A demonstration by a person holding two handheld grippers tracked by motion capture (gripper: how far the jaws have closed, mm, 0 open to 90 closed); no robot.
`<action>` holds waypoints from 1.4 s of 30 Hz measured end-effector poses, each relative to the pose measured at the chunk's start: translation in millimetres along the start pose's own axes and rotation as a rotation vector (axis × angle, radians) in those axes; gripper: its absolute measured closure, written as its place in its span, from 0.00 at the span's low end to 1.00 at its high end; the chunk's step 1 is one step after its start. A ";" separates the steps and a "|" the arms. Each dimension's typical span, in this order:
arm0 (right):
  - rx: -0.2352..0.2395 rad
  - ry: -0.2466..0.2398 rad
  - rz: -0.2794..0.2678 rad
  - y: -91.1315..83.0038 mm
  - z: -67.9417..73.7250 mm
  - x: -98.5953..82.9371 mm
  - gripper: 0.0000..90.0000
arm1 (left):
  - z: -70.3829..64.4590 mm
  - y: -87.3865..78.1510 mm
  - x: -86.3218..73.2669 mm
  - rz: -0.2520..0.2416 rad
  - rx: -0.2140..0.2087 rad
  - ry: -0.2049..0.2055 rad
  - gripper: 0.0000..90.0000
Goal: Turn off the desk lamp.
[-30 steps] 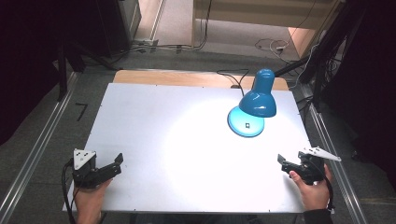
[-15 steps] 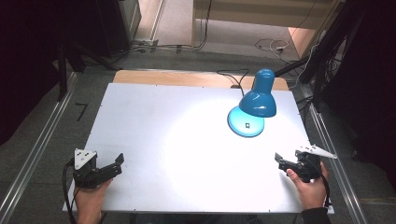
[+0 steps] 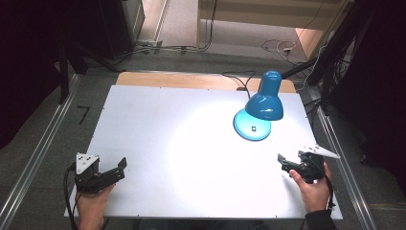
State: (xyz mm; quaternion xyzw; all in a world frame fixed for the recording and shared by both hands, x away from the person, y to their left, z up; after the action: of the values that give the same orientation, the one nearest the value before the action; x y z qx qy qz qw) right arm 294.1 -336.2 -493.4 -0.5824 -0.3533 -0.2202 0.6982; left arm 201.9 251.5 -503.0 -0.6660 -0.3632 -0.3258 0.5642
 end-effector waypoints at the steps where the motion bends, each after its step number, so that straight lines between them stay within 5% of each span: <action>1: 0.001 -0.005 -0.003 0.9 0.6 0.7 0.15 | 0.0 0.0 0.0 0.000 0.000 0.000 0.08; 42: 0.015 -0.038 0.002 16.0 18.5 17.1 0.16 | 1.9 -0.8 -0.4 0.000 0.003 -0.010 0.08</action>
State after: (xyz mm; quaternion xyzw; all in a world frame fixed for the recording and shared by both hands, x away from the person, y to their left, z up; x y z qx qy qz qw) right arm 312.4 -312.9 -489.7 -0.5815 -0.3676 -0.2057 0.6960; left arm 201.1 253.4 -503.1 -0.6669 -0.3666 -0.3217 0.5634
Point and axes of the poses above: each handheld gripper's, and its own axes: y roughly forward along the jaws, x roughly out of its top, z roughly to its left, the point moved 1 cm from there along y, roughly forward along the jaws
